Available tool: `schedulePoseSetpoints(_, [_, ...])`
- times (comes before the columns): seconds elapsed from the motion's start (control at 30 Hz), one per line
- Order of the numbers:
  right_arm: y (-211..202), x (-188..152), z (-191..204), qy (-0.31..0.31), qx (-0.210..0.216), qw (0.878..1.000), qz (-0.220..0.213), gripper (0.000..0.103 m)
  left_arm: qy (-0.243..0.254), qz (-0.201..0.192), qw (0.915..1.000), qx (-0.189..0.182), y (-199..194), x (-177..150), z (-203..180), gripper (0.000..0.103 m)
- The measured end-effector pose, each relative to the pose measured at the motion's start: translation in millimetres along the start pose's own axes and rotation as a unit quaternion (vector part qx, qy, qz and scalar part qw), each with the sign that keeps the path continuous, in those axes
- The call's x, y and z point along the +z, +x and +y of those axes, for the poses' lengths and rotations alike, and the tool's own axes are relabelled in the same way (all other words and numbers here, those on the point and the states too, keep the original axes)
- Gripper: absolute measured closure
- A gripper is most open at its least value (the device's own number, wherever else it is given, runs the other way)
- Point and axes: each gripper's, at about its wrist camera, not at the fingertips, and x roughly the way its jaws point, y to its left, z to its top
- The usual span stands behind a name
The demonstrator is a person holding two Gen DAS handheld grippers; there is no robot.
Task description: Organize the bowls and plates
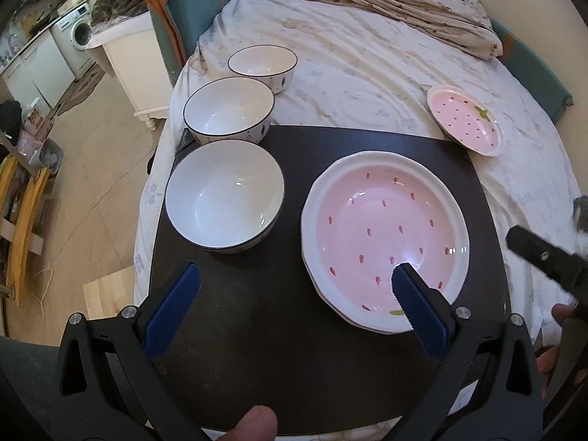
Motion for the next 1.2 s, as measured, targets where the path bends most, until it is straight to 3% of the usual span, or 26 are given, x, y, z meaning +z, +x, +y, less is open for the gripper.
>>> schedulePoseSetpoints(0.23, [-32.5,8.6,-2.4,0.014,0.008,1.000,-0.026,0.000,0.015,-0.018,0.9997,-0.002,-14.4,16.2,-12.0,0.000])
schedulePoseSetpoints(0.5, [-58.3,43.7,-17.4,0.004,0.008,0.998,-0.069,0.000,0.042,-0.045,0.9981,0.004,-20.8,49.0,-38.6,0.000])
schedulePoseSetpoints(0.9, [-27.4,111.2,-55.6,0.031,-0.004,0.995,-0.096,0.000,0.076,-0.047,0.9957,0.025,-2.1,87.8,-77.2,0.000])
schedulePoseSetpoints(1.2, [6.0,150.0,-103.2,0.081,-0.030,0.989,-0.121,0.000,0.090,-0.028,0.9950,0.031,33.8,131.6,-116.5,0.000])
